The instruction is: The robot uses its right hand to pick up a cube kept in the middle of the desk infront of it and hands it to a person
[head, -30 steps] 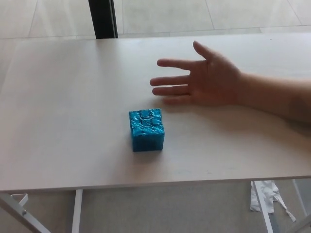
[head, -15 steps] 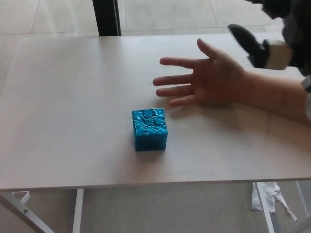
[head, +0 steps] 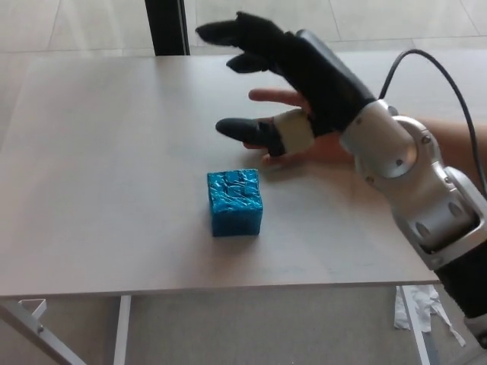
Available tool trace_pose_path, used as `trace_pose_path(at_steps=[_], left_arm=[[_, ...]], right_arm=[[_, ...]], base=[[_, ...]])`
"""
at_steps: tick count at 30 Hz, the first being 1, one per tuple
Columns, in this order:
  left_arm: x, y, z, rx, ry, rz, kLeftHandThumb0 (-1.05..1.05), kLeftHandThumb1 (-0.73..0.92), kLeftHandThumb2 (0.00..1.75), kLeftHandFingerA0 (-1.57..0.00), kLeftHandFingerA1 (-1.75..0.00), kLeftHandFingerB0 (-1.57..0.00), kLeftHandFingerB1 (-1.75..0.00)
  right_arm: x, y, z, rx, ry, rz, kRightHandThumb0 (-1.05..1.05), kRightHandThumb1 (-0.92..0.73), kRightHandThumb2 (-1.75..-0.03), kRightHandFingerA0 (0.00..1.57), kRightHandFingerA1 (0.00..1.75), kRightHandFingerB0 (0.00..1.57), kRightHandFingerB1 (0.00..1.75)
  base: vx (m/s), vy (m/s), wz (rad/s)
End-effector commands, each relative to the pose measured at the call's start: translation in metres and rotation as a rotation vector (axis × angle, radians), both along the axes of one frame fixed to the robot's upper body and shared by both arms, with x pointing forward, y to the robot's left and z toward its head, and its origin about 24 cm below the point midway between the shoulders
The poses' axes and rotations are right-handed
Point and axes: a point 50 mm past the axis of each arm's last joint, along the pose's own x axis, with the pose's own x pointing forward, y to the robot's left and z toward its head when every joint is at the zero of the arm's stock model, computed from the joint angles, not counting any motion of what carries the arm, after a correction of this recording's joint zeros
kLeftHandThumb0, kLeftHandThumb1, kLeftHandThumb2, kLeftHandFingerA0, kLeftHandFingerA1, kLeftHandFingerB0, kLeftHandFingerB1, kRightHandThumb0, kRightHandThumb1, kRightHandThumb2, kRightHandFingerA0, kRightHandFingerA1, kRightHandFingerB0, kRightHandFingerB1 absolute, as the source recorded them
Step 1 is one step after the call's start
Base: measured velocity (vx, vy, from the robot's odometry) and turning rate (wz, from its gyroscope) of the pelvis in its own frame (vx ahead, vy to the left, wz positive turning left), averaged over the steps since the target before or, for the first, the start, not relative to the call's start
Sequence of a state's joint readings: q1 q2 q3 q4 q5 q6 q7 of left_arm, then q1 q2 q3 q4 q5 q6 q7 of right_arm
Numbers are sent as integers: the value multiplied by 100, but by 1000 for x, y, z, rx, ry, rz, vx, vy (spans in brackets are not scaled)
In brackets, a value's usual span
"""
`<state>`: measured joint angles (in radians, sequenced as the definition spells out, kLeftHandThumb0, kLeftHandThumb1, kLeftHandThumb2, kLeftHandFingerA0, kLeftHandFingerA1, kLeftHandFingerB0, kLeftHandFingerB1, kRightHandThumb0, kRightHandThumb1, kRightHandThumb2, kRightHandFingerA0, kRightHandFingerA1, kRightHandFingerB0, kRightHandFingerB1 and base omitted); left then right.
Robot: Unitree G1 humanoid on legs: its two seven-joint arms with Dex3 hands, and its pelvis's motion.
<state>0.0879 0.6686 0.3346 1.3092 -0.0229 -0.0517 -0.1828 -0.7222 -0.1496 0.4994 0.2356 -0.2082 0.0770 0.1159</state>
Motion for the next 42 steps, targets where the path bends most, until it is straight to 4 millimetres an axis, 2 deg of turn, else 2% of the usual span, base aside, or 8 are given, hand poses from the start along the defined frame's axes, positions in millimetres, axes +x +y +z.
trace_pose_path(at_steps=[1, 13, 14, 16, 27, 28, 37, 42], left_arm=[[1, 3, 3, 32, 17, -26, -68, 66, 60, -58, -64, -61, -50], [4, 4, 6, 24, -3, -32, -69, 67, 60, -62, -69, -61, -49], [4, 4, 5, 28, 4, -30, -73, 53, 77, -63, -73, -57, -55], [6, 4, 5, 32, 1, -31, -70, 66, 60, -60, -65, -61, -49], [11, 5, 9, 18, -26, -51, -75, 69, 61, -56, -67, -52, -47], [12, 5, 9, 22, -22, -56, -73, 70, 61, -55, -64, -54, -47], [13, 6, 10, 26, -28, -52, -70, 73, 62, -54, -66, -55, -47], [14, 5, 9, 28, -18, -47, -69, 73, 62, -58, -60, -57, -45]], right_arm=[[6, 9, -27, -331, -59, -17, -80, -63, -60, 34, 56, 30, 37], [5, 6, -54, -478, -50, -7, -77, -65, -60, 35, 57, 32, 39], [4, 7, -56, -477, -53, -6, -78, -65, -59, 34, 59, 33, 41], [2, 10, -60, -500, -62, 1, -84, -67, -61, 31, 64, 31, 45], [-6, 12, -72, -541, -39, 16, -92, -75, -63, 32, 65, 28, 43], [-6, 12, -72, -580, -29, 18, -91, -59, -102, 24, 64, 17, 52], [-5, 9, -78, -816, 99, -12, -105, -61, -106, 27, 71, 4, 34], [-6, 5, -85, -740, 66, -169, -72, -57, -58, 52, 83, 22, 35]], base=[[0, 0, 0], [0, 0, 0], [0, 0, 0], [0, 0, 0], [0, 0, 0], [0, 0, 0], [0, 0, 0], [0, 0, 0]])
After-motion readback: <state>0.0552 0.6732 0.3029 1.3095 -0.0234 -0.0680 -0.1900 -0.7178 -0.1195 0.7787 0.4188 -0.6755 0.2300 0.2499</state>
